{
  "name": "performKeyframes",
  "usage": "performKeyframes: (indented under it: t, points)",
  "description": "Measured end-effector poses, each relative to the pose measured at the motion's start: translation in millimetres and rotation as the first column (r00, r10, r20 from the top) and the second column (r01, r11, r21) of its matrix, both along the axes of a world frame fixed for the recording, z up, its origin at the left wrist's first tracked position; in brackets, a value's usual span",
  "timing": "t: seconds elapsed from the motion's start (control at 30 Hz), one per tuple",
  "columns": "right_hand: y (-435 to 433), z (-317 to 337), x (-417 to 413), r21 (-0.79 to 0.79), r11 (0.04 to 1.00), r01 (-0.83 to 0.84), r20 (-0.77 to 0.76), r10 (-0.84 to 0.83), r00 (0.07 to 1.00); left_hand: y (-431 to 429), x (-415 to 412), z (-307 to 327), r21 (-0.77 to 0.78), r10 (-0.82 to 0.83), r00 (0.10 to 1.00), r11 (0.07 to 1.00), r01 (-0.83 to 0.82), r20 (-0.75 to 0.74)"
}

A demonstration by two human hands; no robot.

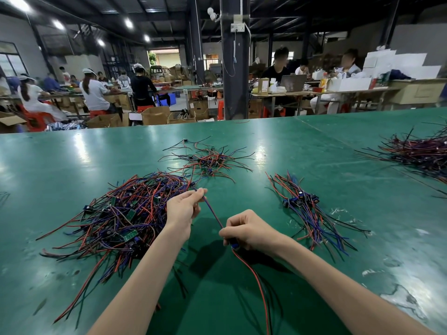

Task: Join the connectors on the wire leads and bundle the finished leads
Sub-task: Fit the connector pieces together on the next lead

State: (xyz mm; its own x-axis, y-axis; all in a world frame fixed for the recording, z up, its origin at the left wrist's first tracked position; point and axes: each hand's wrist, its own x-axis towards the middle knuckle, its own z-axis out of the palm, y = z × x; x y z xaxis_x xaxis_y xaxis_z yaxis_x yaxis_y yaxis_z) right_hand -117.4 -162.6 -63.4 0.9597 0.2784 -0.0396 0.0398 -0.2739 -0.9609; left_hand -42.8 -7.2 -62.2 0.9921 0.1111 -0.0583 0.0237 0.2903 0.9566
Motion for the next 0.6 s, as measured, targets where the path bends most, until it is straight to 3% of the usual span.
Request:
performKeyframes:
  t: [0.2, 0.6]
  points:
    - [0.4, 4.3, -2.3, -0.011, 0.999, -0.03, -0.006, 0.03, 1.0, -2.4, -3.1, -2.7, 0.234, 0.042, 0.98, 0.968, -0.088, 0.193]
    - [-2.9, 7.4, -4.1, -0.023, 0.997, -0.07, -0.004, 0.07, 0.998, -0.4, -0.5, -8.3, 0.414, -0.006, 0.933, 0.897, -0.154, 0.359]
